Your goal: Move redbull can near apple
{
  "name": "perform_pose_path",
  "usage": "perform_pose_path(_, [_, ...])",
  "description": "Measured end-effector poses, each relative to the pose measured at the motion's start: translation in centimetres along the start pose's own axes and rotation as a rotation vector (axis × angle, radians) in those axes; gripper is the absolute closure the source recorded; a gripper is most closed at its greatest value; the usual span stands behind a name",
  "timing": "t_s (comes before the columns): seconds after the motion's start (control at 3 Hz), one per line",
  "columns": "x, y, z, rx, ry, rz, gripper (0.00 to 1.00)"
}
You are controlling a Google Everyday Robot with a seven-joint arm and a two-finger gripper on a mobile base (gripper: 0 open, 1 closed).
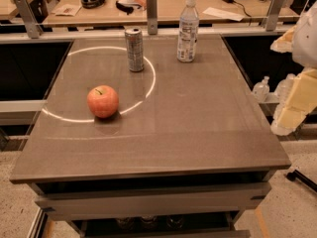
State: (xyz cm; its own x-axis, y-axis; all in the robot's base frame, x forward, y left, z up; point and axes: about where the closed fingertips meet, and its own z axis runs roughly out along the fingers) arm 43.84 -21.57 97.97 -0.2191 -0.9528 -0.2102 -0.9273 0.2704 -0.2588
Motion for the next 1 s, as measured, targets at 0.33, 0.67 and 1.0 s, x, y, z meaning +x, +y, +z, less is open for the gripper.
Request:
perform_pose_path(0.33, [0.0, 0.0, 0.0, 0.000, 0.000, 0.000, 0.00])
perform_pose_path(0.67, [-0.1, -0.2, -0.2, -0.002, -0.020, 0.020, 0.00])
perform_pose_path(1.0, [0.0, -1.2, 0.5, -0.010, -0.124, 0.087, 0.00])
